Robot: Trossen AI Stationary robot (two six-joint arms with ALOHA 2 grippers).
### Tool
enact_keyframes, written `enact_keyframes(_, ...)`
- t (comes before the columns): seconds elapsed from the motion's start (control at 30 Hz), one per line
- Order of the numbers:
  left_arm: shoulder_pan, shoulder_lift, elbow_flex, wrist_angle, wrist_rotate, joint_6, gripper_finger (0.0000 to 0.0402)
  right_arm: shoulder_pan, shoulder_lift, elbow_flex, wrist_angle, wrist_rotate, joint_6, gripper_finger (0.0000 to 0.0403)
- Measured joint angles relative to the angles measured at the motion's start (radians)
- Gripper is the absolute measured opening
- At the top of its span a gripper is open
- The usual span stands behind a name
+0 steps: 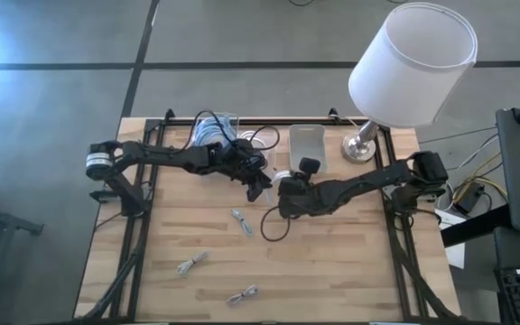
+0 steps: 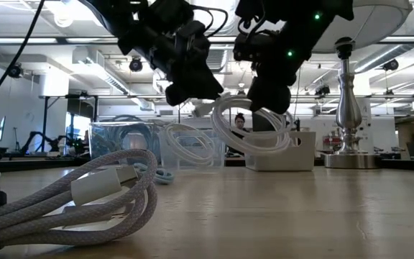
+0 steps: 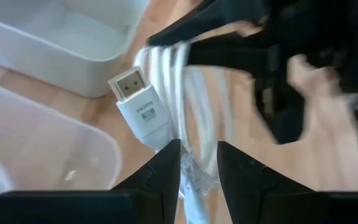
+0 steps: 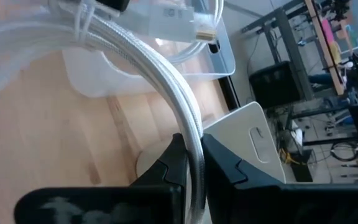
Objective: Pick & Place USB Port
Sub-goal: Put the white hdmi cable into the right transparent bin
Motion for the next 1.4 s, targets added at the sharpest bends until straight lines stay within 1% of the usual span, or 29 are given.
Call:
enact_keyframes(0.07, 0.000, 0.000, 0.000, -0.011, -0.025, 0.008, 0.0110, 0.000, -0.004, 0.004, 0.001, 0.000, 0.000, 0.0024)
enact_keyframes(0.3, 0.001, 0.003, 0.000, -0.005, -0.027, 0.013, 0.0110, -0.003, -0.011, 0.004, 0.002, 0.017, 0.001, 0.0025)
enact_keyframes(0.43, 0.001, 0.002, 0.000, -0.008, -0.028, 0.061, 0.0110, -0.003, -0.011, 0.002, 0.001, 0.017, 0.004, 0.0025)
enact_keyframes(0.53, 0.004, 0.002, 0.000, -0.010, -0.051, 0.101, 0.0113, -0.002, -0.011, 0.001, 0.001, 0.016, 0.005, 0.0025)
enact_keyframes(0.63, 0.007, 0.004, 0.000, -0.011, -0.074, 0.112, 0.0126, -0.003, -0.011, 0.001, 0.001, 0.016, 0.007, 0.0025)
enact_keyframes(0.83, 0.007, 0.002, 0.000, -0.024, -0.080, 0.111, 0.0173, -0.003, -0.011, -0.001, -0.001, 0.016, 0.007, 0.0025)
enact_keyframes(0.97, 0.008, 0.002, 0.000, -0.025, -0.084, 0.111, 0.0196, -0.002, -0.011, -0.007, -0.003, 0.016, 0.010, 0.0025)
enact_keyframes(1.13, 0.008, 0.002, 0.000, -0.025, -0.109, 0.098, 0.0204, -0.002, -0.011, -0.013, -0.022, 0.014, 0.054, 0.0025)
enact_keyframes(1.27, 0.008, 0.002, 0.000, -0.025, -0.109, 0.096, 0.0202, -0.002, -0.011, -0.013, -0.041, 0.016, 0.096, 0.0025)
enact_keyframes(1.4, 0.007, 0.009, 0.000, -0.020, -0.108, 0.083, 0.0202, -0.002, -0.011, -0.014, -0.041, 0.019, 0.101, 0.0025)
